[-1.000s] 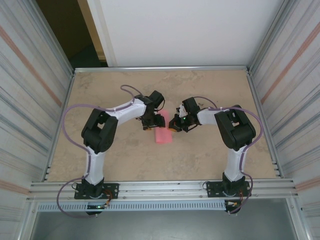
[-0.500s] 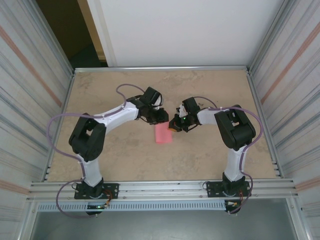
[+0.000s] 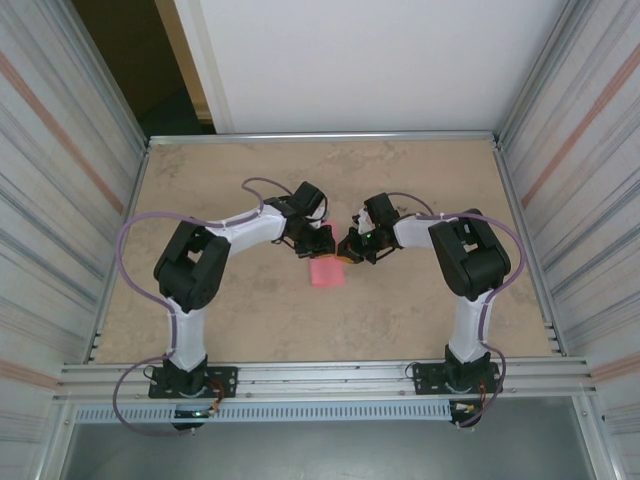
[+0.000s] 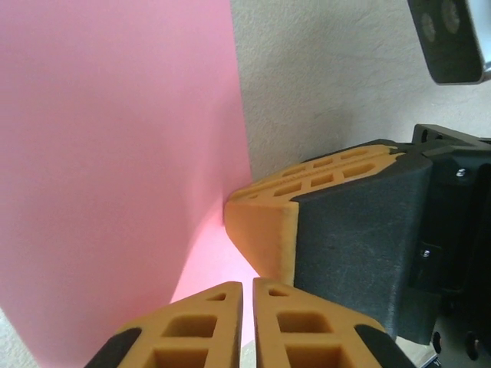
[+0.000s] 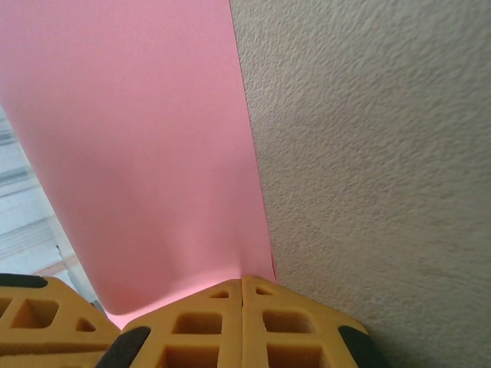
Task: Fold a paper plane with a square sheet of paper (pick it up from the middle)
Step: First fold the square sheet of paper in half at the center of the table.
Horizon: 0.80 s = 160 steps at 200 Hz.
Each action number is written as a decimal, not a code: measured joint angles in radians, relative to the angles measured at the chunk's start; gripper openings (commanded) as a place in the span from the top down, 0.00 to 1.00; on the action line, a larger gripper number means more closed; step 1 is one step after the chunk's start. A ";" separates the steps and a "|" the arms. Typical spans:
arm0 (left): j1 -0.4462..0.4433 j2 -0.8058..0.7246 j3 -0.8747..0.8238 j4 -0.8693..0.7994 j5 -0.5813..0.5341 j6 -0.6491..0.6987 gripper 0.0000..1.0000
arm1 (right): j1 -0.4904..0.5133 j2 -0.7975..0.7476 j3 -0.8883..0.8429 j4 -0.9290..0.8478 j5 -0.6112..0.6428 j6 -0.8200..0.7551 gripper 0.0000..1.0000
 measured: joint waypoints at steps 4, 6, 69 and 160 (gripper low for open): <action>0.002 0.000 -0.003 0.000 0.002 0.000 0.87 | 0.000 0.001 0.002 -0.002 0.000 0.000 1.00; 0.002 0.000 -0.004 0.000 0.003 0.000 0.87 | 0.000 0.002 0.003 -0.004 0.000 0.000 1.00; 0.052 0.019 -0.070 0.042 0.038 0.011 0.87 | 0.000 0.006 0.015 -0.024 0.000 0.000 1.00; 0.132 0.014 -0.191 0.188 0.176 0.045 0.87 | 0.000 0.018 0.040 -0.064 0.002 -0.023 1.00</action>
